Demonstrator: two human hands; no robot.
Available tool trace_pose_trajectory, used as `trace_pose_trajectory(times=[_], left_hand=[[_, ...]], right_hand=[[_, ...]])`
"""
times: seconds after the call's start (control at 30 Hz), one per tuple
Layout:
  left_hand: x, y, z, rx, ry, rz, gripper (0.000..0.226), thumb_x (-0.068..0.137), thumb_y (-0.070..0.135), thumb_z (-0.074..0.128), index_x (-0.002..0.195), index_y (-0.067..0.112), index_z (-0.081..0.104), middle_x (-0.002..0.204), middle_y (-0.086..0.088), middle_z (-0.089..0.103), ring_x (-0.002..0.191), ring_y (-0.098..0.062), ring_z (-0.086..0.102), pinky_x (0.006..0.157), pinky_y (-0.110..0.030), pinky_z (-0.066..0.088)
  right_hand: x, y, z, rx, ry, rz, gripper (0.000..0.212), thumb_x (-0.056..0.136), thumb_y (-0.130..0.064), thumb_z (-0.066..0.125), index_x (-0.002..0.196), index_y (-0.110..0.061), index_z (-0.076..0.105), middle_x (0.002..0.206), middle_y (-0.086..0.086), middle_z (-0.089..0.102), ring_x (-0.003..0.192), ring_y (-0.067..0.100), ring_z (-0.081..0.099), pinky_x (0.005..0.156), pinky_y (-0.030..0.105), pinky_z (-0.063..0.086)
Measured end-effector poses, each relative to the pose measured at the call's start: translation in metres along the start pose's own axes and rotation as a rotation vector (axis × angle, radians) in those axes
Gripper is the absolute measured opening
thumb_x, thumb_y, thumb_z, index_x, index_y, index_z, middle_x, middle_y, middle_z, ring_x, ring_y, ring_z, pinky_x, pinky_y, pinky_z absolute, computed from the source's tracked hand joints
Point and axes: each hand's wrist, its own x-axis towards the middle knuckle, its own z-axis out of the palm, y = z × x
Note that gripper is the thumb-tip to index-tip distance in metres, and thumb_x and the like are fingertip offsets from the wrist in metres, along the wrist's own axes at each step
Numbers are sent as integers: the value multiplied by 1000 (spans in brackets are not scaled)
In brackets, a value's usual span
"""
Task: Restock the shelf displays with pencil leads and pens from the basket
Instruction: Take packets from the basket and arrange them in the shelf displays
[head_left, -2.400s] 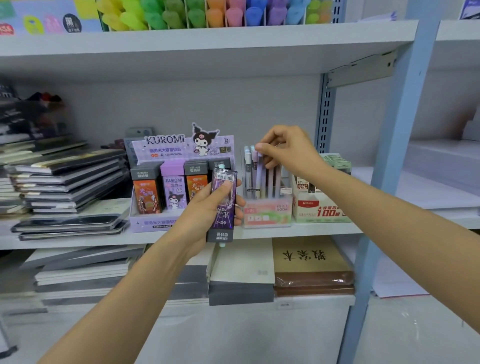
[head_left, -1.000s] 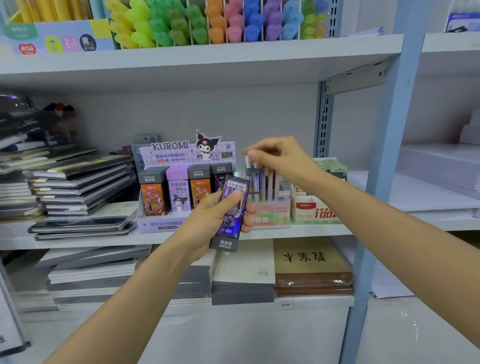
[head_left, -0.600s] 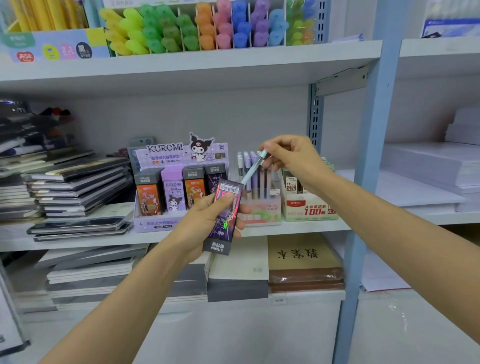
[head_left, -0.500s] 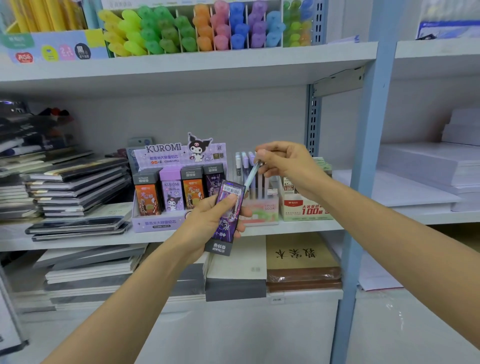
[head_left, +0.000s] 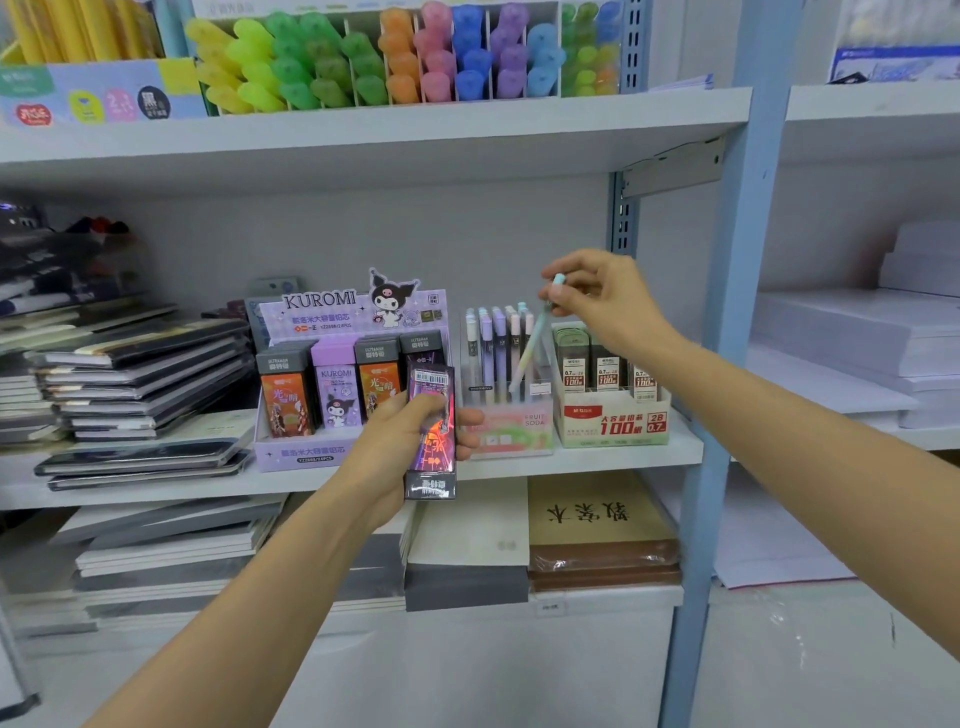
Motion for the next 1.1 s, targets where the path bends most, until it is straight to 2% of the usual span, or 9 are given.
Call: trace_pose_trajectory(times=[0.27,0.43,0.53,0.67,0.8,0.93,1.0,1.03,1.1], left_hand=[[-1,-2,0,-76,-17,37,20,100,14,50,118,8,55,90,-18,73,68,-24,70,61,-31,59],[1,-5,-3,-76,-25,32,24,99,14,50,121,6,54,91,-17,73,70,-23,70,64,-32,60],[2,-7,-3,-73,-32,36,25,99,15,51,122,6,55,91,-16,74,70,-23,70,63,-31,59],[1,-7,-4,-66,-42,41,22,99,14,50,120,8,55,91,-16,74,70,-23,70,63,-31,60],[3,-7,-5,-42,-51,44,21,99,15,51,118,8,56,92,-15,74,71,-22,70,64,-31,60],[3,-7,-6,4,-62,53,19,96,12,56,114,7,56,92,-14,74,71,-21,70,63,-30,58],[1,-7,-6,33,-75,61,22,91,6,61,112,4,55,91,-14,75,70,-20,71,63,-28,58],[0,-7,-6,40,-84,59,24,89,4,63,112,3,55,91,-15,75,69,-19,71,63,-27,58],[-1,-7,-1,56,-109,51,27,87,0,64,112,2,55,94,-17,74,68,-20,70,63,-27,57]], right_hand=[[6,3,19,-76,-178,-24,18,93,-5,61,110,-6,65,97,7,73,87,11,71,78,21,57],[8,-1,14,-95,-309,-32,22,94,-5,59,116,-3,60,96,8,74,88,9,71,77,19,56],[8,-2,21,-60,-274,-25,22,92,-4,62,114,-2,58,92,8,73,77,2,70,70,16,54],[9,1,27,-53,-177,-23,16,90,-6,66,105,-4,66,90,9,69,76,12,67,68,15,55],[5,7,38,-237,-124,-67,11,87,-14,70,98,-12,72,83,-4,67,72,7,59,66,9,47],[4,4,44,-339,-94,-86,16,88,-19,69,103,-14,74,95,0,65,77,9,55,78,23,50],[0,-4,42,-277,-39,-134,20,89,-24,67,107,-18,73,95,-4,64,77,7,54,77,23,49],[-3,-8,40,-216,-47,-150,21,89,-26,67,109,-20,71,94,-6,66,75,5,55,75,20,49],[-13,-17,40,-94,-213,-135,25,90,-30,66,113,-22,68,95,-8,69,77,4,61,70,14,51]])
